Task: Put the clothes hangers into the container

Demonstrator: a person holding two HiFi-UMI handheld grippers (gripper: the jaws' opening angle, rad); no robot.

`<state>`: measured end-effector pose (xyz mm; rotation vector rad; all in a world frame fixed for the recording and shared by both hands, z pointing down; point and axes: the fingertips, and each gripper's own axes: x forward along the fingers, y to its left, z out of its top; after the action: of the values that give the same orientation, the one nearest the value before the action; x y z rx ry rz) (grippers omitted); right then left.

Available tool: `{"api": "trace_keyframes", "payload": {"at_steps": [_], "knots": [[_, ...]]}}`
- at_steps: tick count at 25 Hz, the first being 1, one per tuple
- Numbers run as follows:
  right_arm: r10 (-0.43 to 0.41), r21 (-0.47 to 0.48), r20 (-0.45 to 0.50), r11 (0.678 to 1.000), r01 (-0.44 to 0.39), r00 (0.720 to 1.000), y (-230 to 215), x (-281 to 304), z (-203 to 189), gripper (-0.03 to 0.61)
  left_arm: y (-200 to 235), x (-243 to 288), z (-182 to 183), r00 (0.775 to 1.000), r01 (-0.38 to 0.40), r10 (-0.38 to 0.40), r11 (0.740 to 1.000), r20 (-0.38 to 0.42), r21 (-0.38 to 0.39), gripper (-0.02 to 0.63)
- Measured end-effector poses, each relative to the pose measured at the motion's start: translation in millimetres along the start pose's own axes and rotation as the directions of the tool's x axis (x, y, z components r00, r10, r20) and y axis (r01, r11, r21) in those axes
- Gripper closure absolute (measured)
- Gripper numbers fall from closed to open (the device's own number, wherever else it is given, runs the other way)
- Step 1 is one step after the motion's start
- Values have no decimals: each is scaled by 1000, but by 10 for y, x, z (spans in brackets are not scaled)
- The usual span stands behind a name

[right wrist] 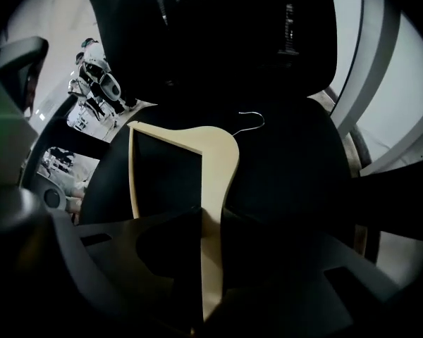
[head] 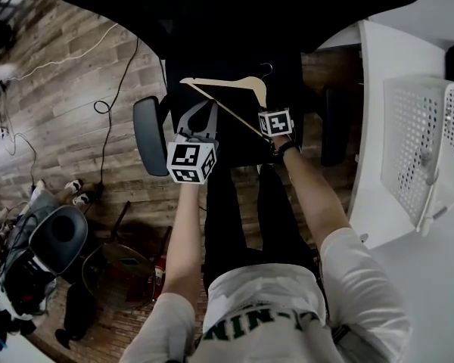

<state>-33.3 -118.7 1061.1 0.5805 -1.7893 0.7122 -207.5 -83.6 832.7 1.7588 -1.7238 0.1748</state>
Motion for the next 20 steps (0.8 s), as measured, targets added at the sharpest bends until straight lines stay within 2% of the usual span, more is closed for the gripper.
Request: {"api": "trace_keyframes", "payload": {"at_steps": [5, 10, 20], "knots": [[19, 35, 31, 999, -20, 999, 105, -116, 2, 474, 31, -30, 6, 1000, -7, 7, 1000, 9, 13, 600], [44, 84, 90, 995, -51, 995, 130, -416, 168, 474, -2, -77, 124, 1000, -21, 21, 1000, 21, 10, 600], [42, 116, 251, 991, -74, 967, 245, -1593, 468, 474, -395, -700, 807, 995, -28, 28, 1000, 97, 6, 600]]}}
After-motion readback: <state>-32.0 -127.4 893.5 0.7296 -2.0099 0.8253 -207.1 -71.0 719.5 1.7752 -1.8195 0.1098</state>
